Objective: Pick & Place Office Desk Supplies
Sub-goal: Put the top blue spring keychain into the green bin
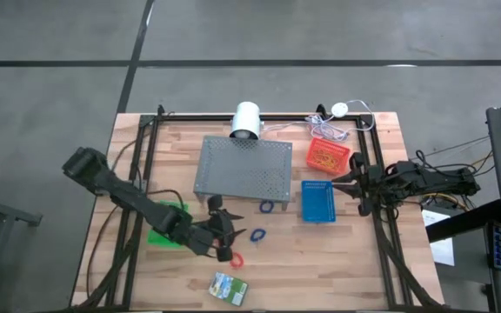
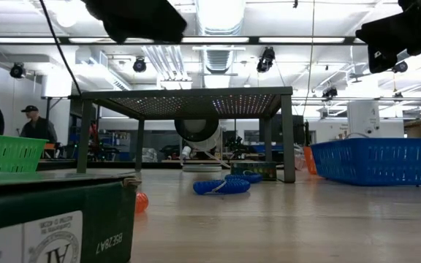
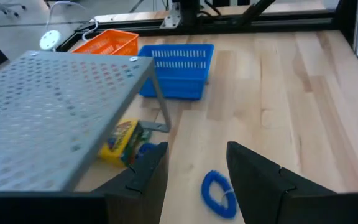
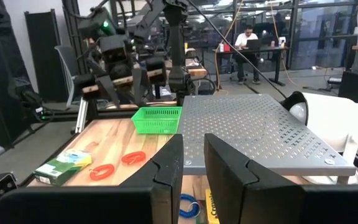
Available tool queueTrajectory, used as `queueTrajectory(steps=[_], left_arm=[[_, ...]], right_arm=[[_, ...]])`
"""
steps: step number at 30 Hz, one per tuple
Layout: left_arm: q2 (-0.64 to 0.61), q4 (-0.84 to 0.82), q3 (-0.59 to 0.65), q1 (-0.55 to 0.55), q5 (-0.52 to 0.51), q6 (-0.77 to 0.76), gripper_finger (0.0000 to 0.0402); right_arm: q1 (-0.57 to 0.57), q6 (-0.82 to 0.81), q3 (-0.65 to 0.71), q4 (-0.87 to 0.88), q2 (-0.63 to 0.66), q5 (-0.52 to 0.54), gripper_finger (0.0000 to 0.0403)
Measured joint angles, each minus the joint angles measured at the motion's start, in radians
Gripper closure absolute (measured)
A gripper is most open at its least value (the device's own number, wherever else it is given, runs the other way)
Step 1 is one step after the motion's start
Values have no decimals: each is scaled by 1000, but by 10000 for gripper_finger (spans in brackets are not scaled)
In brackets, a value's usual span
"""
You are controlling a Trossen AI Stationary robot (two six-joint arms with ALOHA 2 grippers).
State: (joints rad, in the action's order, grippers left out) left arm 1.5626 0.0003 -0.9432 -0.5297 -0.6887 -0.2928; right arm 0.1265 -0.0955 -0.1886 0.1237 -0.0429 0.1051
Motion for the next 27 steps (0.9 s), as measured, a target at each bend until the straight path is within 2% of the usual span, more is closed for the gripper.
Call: queueTrajectory(steps=[3, 9, 19, 24, 27], left_arm=[[45, 67, -20, 0, -1, 0, 237], [115, 92, -55, 0, -38, 1, 237], [321, 278, -53, 0, -200, 8, 236], [402, 448, -53, 0, -333, 4, 235], [441, 504, -54, 13, -339, 4, 235]], right_arm=[[0, -1, 0, 0, 0, 0, 339], [0, 1, 0, 0, 0, 0, 339], [0, 1, 0, 1, 1, 0, 339], [0, 1, 0, 0, 1, 0, 339], [0, 0, 0, 1, 1, 0, 339]])
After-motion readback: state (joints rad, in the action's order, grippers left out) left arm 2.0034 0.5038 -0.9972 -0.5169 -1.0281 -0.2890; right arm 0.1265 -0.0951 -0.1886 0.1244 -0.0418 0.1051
